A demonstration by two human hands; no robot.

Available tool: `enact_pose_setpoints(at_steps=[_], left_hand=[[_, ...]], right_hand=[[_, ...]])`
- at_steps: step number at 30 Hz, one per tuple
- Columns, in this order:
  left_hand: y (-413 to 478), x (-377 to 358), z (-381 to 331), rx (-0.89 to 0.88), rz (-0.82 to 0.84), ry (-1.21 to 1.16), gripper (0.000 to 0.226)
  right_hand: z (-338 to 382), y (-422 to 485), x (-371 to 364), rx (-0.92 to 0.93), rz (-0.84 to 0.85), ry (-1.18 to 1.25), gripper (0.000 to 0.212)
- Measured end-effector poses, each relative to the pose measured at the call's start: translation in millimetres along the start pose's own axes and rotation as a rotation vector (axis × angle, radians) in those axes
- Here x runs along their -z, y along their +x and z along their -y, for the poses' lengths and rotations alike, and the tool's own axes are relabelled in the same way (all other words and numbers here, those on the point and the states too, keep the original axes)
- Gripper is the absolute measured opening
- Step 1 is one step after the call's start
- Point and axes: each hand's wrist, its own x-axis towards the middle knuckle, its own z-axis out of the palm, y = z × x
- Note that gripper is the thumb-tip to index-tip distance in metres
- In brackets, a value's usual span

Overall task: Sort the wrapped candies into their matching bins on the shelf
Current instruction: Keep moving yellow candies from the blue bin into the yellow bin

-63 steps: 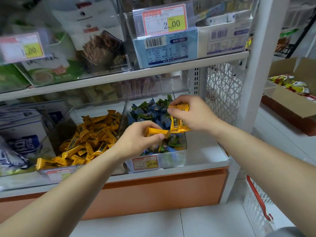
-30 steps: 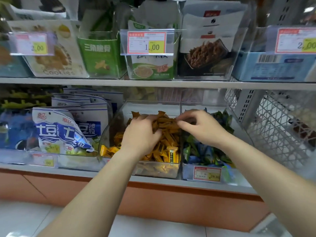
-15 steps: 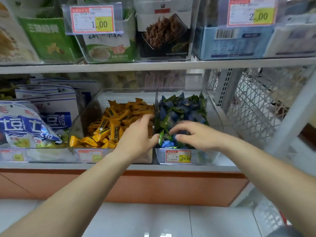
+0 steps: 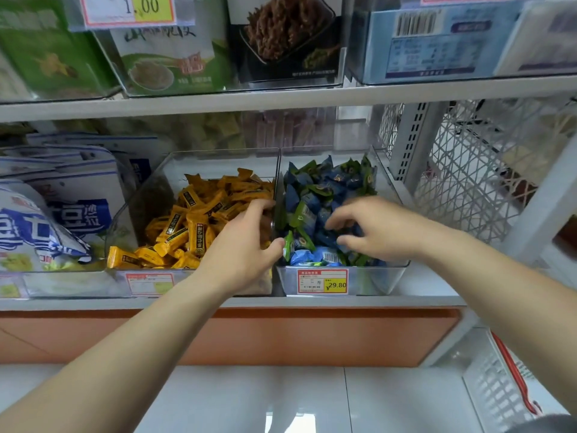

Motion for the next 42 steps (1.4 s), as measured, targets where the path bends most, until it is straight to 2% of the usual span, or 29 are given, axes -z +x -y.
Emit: enact_pose_setpoints(at_steps=[2,4,7,10,12,14,16,19,22,26,32,36,38,40,42], left_hand=[[-1,-1,-5,-0.012,-0.058,0.050,0.060],[-2,-2,-11,-0.025,-0.103,0.085,0.060],[-6,-3,-20,-0.082,-0.147,0.120,0.055],[-8,-2,-30,-0.247,-0.165,0.169,0.038],[-9,-6,-39,-0.345,-0.079,0.174,0.036],[-10,-19,-52,-0.418,0.043,0.187,0.043],[-10,-37,-62,-0.418,0.183,0.237,0.052],[-6,-52,-65,-0.321,0.366,0.388,0.051],[-6,-50,-62,-0.337,0.359,0.465,0.038],[-10,-45,-55,-0.365,0.325,0.465,0.041],[-14,-39,-53,-0.332,0.343,0.415,0.048],[-12,-36,-54,-0.275,0.339,0.365,0.045],[-11,-36,-53,-0.260,0.355,0.350,0.047],[-10,-36,-53,-0.213,0.348,0.270,0.060],[-8,-32,-56,-0.119,0.250,0.066,0.073]], right_hand=[[3,4,-6,-0.019,0.149,-0.125,0.030],[3,7,-4,-0.082,0.293,-0.248,0.025],[3,8,-1,-0.155,0.406,-0.376,0.025],[-1,10,1,-0.137,0.323,-0.280,0.014],[-4,12,-1,-0.132,0.213,-0.089,0.019],[-6,15,-7,-0.132,0.215,-0.040,0.017],[-9,17,-16,-0.138,0.294,-0.075,0.011],[-13,17,-19,-0.190,0.330,-0.002,0.029],[-17,19,-19,-0.199,0.357,0.025,0.037],[-18,19,-26,-0.194,0.367,0.026,0.031],[-16,17,-26,-0.216,0.203,0.082,0.018],[-10,7,-14,-0.218,0.050,0.133,0.023],[-4,0,-6,-0.193,-0.037,0.091,0.018],[0,-8,4,-0.179,-0.149,0.039,0.010],[1,-13,15,-0.180,-0.287,0.124,0.005]])
